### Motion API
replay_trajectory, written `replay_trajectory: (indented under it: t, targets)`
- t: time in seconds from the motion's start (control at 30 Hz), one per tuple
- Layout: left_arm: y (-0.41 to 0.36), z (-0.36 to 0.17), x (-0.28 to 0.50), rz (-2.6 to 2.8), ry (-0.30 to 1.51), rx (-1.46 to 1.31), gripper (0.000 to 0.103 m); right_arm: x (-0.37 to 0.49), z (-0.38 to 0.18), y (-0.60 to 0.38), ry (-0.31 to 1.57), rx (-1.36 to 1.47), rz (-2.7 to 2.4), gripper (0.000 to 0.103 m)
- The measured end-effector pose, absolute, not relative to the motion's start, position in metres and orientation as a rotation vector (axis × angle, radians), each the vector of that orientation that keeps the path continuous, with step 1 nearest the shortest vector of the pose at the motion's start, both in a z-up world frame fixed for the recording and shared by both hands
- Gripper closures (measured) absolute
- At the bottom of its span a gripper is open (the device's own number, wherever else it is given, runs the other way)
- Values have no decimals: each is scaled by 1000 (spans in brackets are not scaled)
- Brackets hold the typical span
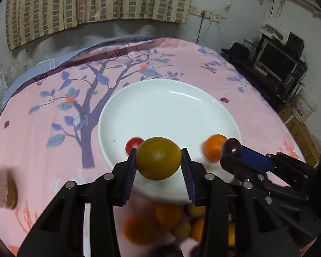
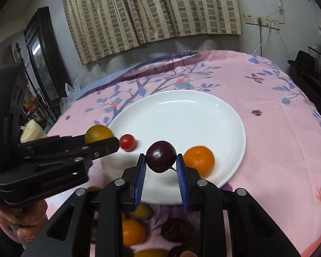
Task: Organize fruits
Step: 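Carry both fruits onto the white plate and release them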
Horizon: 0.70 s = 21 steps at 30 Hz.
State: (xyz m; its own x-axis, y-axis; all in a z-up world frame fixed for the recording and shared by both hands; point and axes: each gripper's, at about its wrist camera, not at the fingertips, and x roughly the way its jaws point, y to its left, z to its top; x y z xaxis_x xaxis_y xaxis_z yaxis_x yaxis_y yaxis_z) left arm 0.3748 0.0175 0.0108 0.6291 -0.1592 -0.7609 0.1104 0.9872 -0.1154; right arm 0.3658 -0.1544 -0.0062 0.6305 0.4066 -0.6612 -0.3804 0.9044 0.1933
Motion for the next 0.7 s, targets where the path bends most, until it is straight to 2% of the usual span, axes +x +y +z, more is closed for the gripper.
replay_trajectory:
  t: [0.07,0.1,0.13,0.17,0.2,0.23,0.43,0.7]
  targets:
    - [15,0,394,-152,911,-55,63,376,-11,-149,776,8,454,74]
    - [15,-3,399,-151,924,-56,63,381,-14,-148,778,-8,449,66]
    - [15,-8,403,-142,944,-56,57,383,-16,-147,783,-14,445,60]
    - [16,-9,404,-125,947,-52,50,383,-18,-150,790,-14,442,59]
    - [18,-8,403,-105,938,-46,28,382,-19,-152,797,-7,447,57]
    - [21,-3,398,-88,911,-47,16,378,-18,-154,800,3,454,56]
    - [39,24,355,-49,836,-60,7,326,-1,-160,722,39,501,47]
    - [82,-16,277,28,898,-146,7,238,-22,-151,707,66,551,46]
